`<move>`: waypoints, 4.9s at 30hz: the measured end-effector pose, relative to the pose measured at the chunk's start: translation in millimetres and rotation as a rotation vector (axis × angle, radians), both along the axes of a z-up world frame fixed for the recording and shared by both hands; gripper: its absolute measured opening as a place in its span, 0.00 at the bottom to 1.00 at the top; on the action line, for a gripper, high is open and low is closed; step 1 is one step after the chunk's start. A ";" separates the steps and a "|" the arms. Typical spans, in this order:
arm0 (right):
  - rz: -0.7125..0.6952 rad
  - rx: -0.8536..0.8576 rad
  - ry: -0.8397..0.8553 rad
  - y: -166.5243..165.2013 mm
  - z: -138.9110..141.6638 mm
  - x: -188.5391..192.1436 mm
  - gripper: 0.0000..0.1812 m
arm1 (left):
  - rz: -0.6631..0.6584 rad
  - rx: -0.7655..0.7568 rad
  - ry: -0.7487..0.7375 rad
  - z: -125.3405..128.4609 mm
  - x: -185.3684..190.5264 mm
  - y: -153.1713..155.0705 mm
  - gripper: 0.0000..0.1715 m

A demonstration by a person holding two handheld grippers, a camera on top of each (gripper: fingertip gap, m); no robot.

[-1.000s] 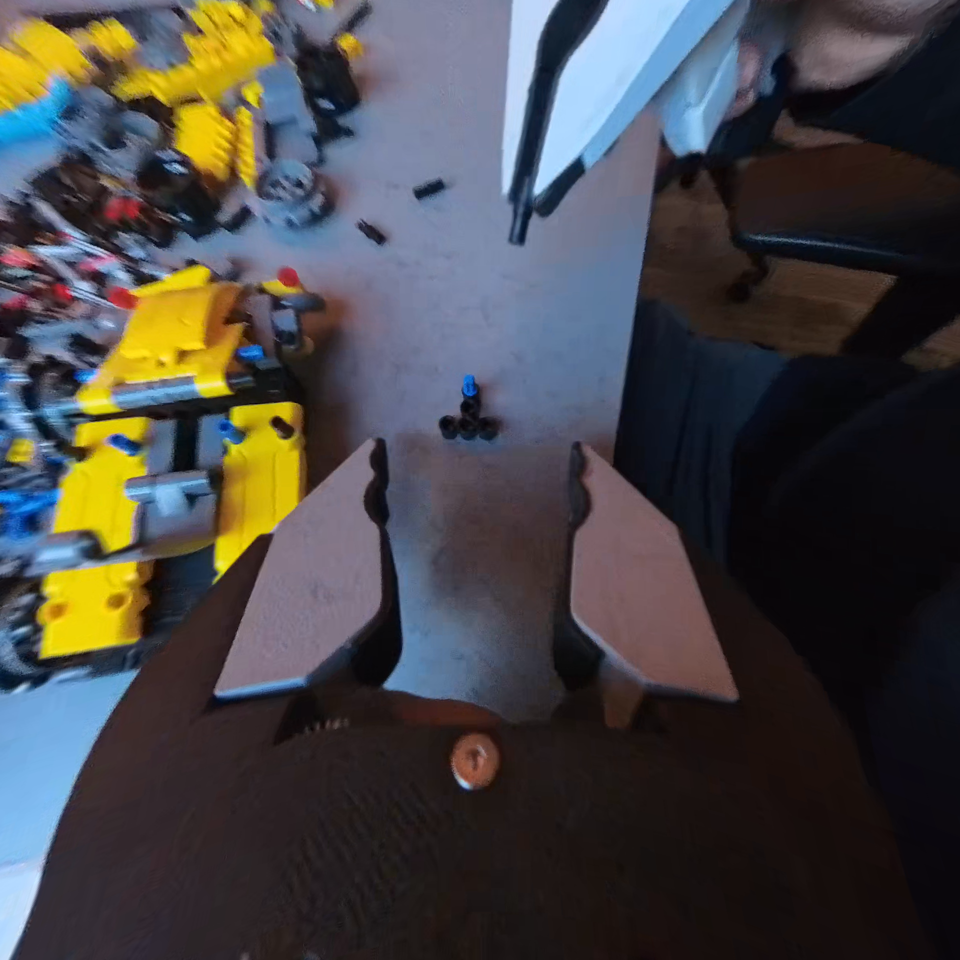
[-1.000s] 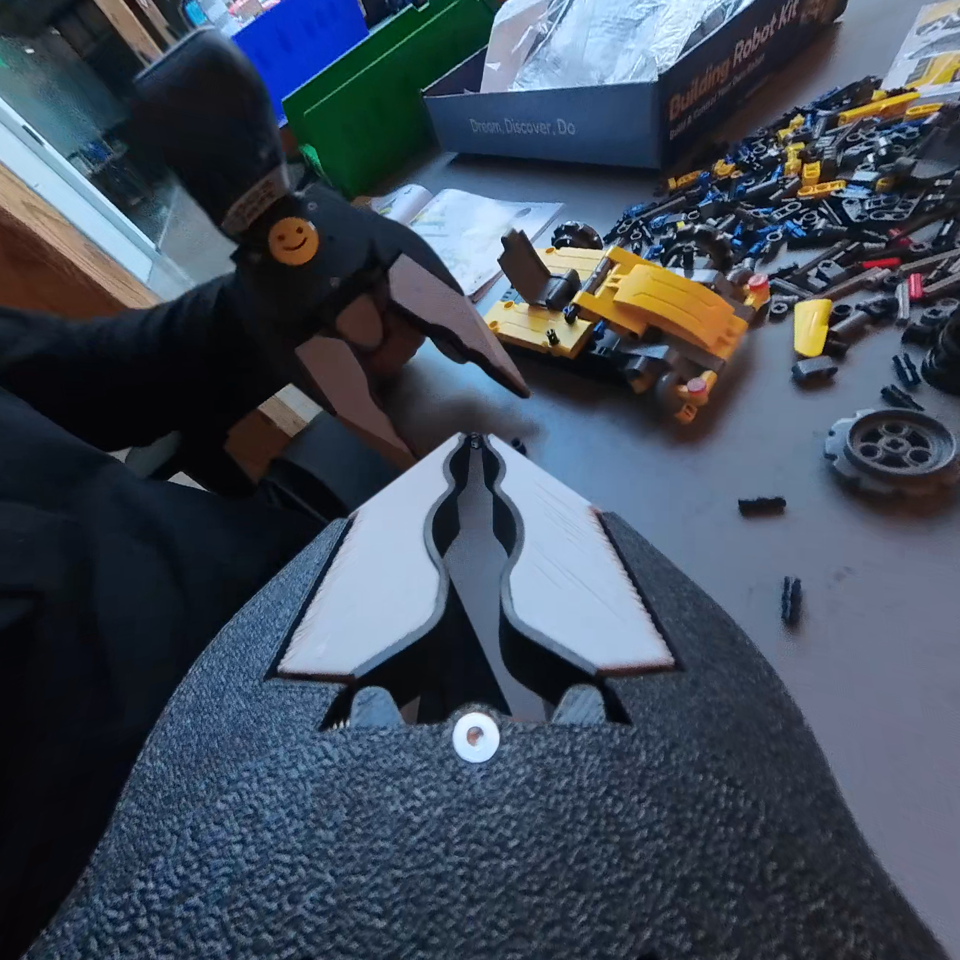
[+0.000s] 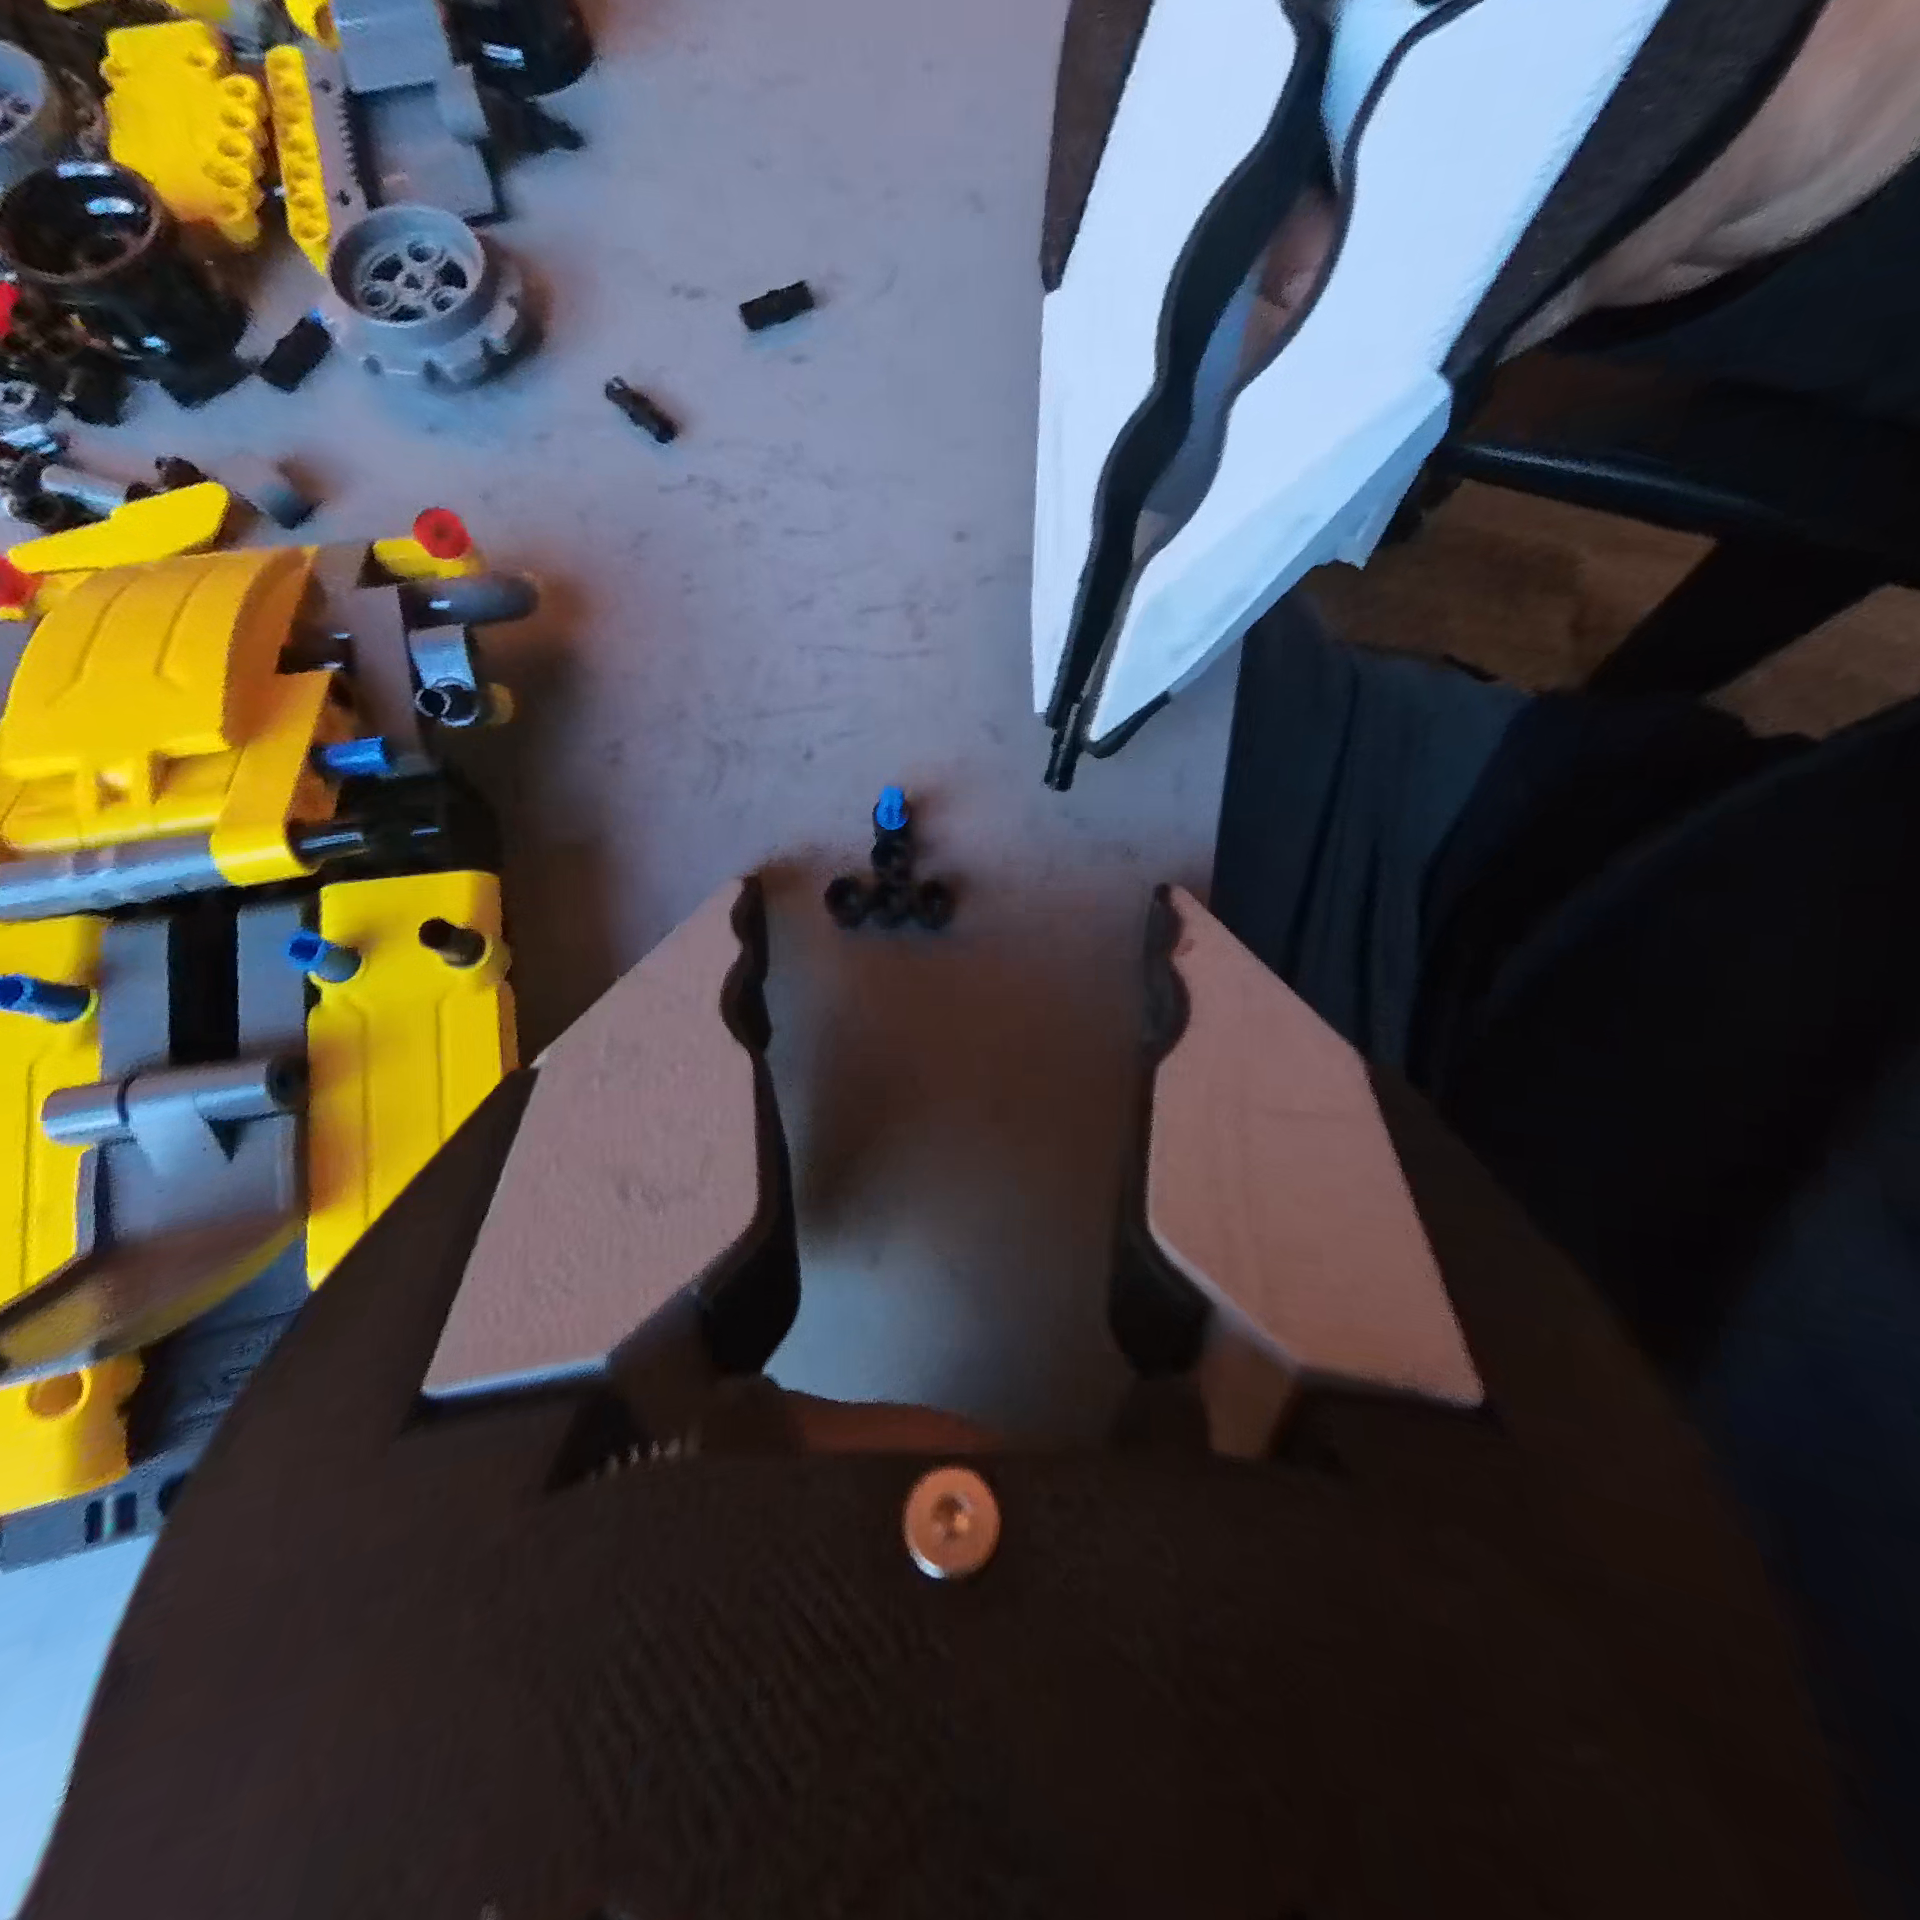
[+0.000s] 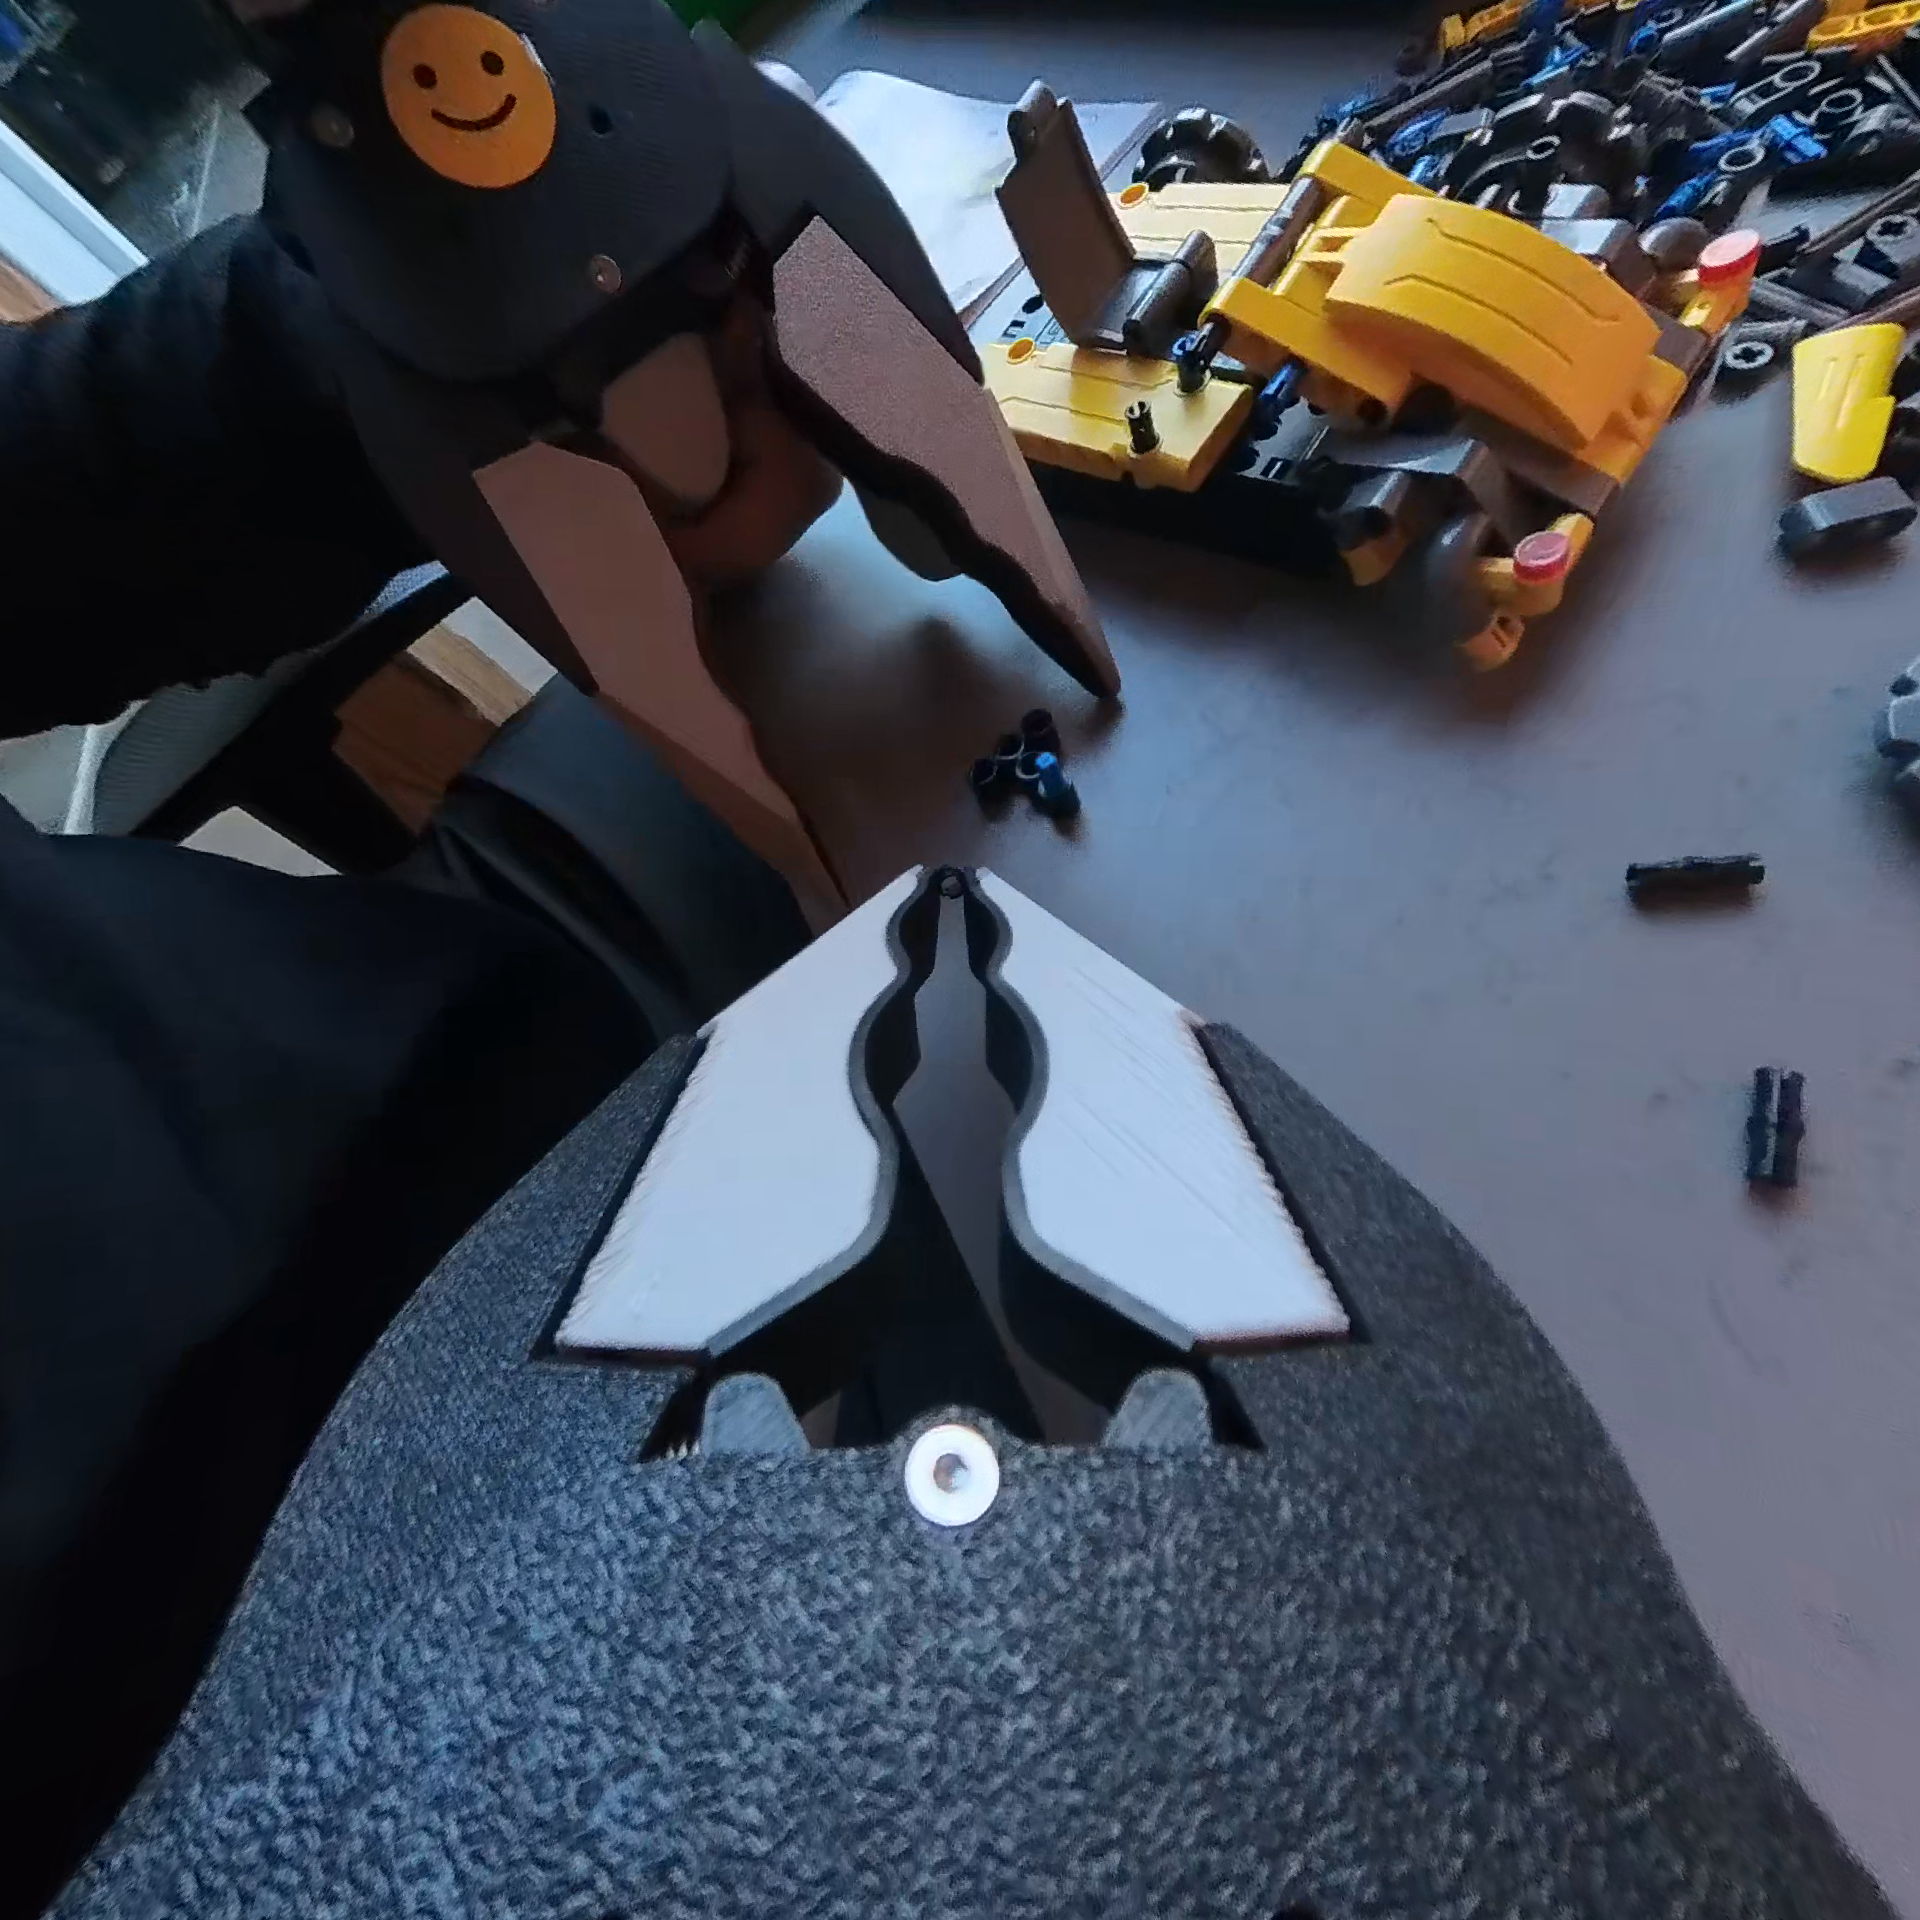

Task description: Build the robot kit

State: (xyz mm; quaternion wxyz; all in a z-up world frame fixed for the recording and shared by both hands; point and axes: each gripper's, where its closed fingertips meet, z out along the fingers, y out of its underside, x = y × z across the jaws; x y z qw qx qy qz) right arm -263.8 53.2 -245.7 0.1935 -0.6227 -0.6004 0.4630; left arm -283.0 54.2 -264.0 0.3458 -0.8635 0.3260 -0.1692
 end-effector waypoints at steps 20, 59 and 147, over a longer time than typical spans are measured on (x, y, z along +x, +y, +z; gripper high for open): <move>0.009 0.068 -0.060 16.3 -2.2 -22.7 0.02 | -0.026 -0.033 -0.083 2.7 17.3 -25.3 0.16; 0.031 -0.013 -0.062 10.2 -3.1 -26.0 0.02 | 0.096 0.009 0.019 -0.2 -0.3 3.8 0.14; 0.017 0.314 -0.100 68.9 13.8 -12.1 0.06 | 0.007 0.061 0.035 -0.9 -11.6 -3.1 0.02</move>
